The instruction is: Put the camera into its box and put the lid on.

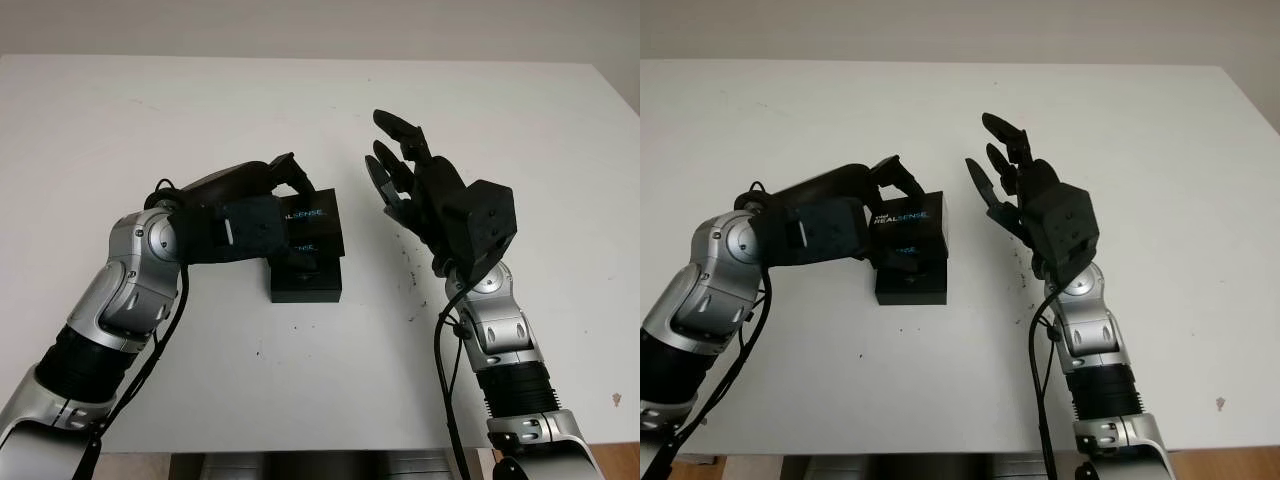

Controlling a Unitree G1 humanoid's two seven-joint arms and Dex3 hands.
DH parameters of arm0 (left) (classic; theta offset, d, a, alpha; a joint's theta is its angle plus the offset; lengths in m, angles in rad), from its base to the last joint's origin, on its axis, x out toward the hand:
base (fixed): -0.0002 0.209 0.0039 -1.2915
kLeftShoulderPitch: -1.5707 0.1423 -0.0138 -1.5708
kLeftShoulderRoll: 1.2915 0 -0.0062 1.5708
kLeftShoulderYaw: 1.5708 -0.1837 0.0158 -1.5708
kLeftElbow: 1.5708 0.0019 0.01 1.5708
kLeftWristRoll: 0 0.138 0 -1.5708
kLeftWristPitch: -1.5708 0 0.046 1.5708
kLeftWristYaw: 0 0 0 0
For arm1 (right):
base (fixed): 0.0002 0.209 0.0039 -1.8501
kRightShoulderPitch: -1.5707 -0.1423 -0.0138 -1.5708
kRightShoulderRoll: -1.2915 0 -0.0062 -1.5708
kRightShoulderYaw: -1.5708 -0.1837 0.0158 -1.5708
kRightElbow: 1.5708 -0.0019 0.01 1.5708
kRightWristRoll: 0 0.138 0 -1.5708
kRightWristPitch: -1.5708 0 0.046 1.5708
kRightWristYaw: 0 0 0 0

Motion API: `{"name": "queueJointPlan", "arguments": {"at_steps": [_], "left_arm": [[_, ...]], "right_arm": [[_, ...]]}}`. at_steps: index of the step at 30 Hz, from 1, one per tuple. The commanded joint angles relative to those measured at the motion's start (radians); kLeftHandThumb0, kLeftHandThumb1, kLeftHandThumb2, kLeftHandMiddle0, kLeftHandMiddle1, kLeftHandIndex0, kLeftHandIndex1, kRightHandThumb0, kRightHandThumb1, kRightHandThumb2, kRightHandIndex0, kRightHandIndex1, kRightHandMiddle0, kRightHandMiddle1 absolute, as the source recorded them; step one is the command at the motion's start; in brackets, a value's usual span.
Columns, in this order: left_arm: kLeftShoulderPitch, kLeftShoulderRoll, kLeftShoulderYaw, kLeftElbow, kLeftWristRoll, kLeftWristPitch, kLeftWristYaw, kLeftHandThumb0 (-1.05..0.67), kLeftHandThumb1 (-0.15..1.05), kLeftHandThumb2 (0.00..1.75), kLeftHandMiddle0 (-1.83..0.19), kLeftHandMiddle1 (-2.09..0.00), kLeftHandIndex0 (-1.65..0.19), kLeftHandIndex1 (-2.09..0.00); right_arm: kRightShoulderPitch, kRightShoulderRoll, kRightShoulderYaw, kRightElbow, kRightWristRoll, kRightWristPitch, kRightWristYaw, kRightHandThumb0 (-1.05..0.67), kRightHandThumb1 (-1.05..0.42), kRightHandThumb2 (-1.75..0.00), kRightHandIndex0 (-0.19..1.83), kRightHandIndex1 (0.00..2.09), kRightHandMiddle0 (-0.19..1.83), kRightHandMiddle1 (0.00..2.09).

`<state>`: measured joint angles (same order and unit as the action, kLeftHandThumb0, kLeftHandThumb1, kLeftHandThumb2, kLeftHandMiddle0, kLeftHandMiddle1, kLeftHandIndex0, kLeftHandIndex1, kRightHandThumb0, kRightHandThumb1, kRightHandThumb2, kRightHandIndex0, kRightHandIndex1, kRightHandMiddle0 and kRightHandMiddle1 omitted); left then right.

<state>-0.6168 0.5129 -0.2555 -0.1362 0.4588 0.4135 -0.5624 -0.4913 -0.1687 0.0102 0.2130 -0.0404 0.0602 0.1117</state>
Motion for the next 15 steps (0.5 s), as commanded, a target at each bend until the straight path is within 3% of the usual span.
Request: {"name": "queueJointPlan", "arguments": {"at_steps": [1, 11, 15], "left_arm": [[0.011, 0.003, 0.018, -0.024, -0.002, -0.015, 0.016, -0.29, 1.05, 0.18, -0.18, -2.09, 0.05, -2.07], [0.057, 0.046, 0.019, -0.082, 0.018, -0.041, -0.001, -0.28, 1.05, 0.12, -0.11, -2.04, 0.0, -1.95], [0.088, 0.065, 0.039, -0.129, -0.004, -0.066, -0.011, -0.26, 1.05, 0.11, -0.23, -2.08, -0.03, -1.95]], "right_arm": [[0.005, 0.001, -0.004, -0.02, 0.001, 0.003, 0.0, -0.62, -1.05, -0.47, 0.15, 0.05, -0.16, 0.61], [0.005, 0.001, -0.005, -0.025, 0.004, 0.01, 0.001, -0.62, -1.05, -0.46, 0.14, 0.04, -0.17, 0.61], [0.003, 0.002, -0.004, -0.025, 0.0, 0.011, -0.002, -0.63, -1.05, -0.46, 0.14, 0.05, -0.16, 0.61]]}}
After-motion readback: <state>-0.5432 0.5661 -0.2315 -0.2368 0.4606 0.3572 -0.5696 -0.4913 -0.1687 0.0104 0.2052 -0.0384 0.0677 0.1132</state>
